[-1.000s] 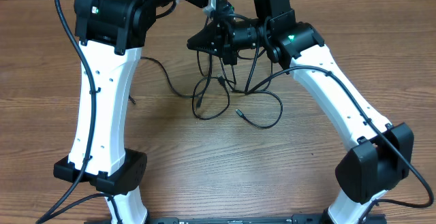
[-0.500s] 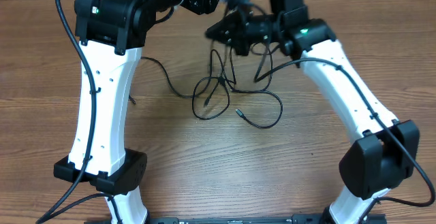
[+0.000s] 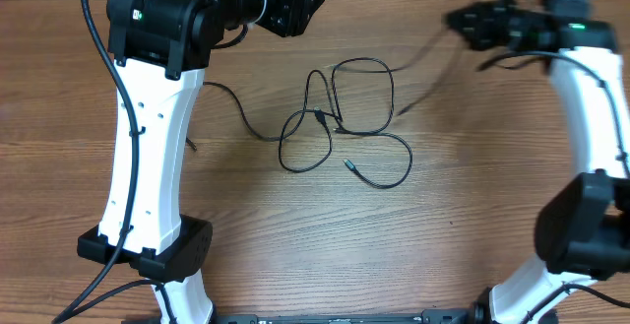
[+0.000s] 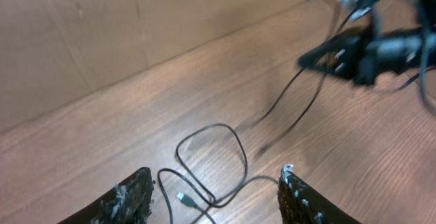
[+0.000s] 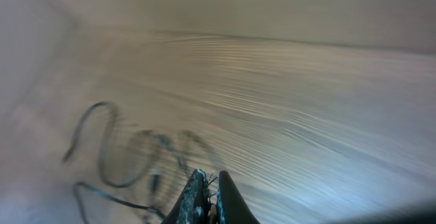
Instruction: Untangle cables
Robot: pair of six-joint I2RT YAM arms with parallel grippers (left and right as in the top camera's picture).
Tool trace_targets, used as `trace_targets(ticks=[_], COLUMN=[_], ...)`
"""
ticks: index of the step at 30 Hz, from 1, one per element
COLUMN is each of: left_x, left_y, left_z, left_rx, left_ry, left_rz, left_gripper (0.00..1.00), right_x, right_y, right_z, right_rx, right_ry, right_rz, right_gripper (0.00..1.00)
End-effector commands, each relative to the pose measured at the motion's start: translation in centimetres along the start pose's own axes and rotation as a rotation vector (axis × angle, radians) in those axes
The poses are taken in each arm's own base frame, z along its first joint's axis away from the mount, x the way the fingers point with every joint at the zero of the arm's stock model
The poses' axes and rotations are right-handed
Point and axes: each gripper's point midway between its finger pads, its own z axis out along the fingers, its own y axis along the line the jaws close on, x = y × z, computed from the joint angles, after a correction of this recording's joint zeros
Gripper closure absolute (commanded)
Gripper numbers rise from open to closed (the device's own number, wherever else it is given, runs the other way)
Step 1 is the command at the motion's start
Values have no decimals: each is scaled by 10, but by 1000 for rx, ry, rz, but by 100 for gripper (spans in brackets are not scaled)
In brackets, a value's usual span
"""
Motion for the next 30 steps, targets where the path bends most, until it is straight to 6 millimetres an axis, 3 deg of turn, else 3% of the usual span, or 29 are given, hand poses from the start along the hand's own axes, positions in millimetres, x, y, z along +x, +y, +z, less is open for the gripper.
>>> trace_targets(ticks=[1, 5, 9, 12, 18, 24, 25, 26, 27, 30], left_x=[-3, -3, -2, -1, 8, 15, 16, 16, 16, 17], left_y=[-4, -16, -24, -25, -25, -28, -29, -31, -33, -38], left_z=[-5, -6, -7, -7, -7, -7, -6, -6, -5, -4], left_rx=[10, 76, 125, 130, 132, 137, 140, 142, 146, 155], left_ry=[-10, -12, -9, -5, 31, 61, 63, 63, 63, 69], left_rz=[21, 21, 19, 17, 1, -8, -7, -5, -1, 11], left_gripper=[42, 44, 48, 49, 50, 50, 50, 50, 50, 49], right_x=[9, 23, 49, 68, 99, 131, 134, 135, 136, 137], right_y=[-61, -127, -194, -232, -280, -304, -306, -307, -307, -308], right_z=[-37, -92, -162, -212, -304, -379, -386, -392, -395, -396], right_rx=[134, 313, 550, 721, 969, 1195, 1211, 1221, 1227, 1225], right_ry=[-22, -52, -59, -66, -162, -282, -293, -310, -321, -334], right_rz=[92, 160, 198, 254, 405, 616, 625, 639, 647, 666], right_gripper=[96, 96, 96, 96, 96, 93, 76, 24, 0, 0])
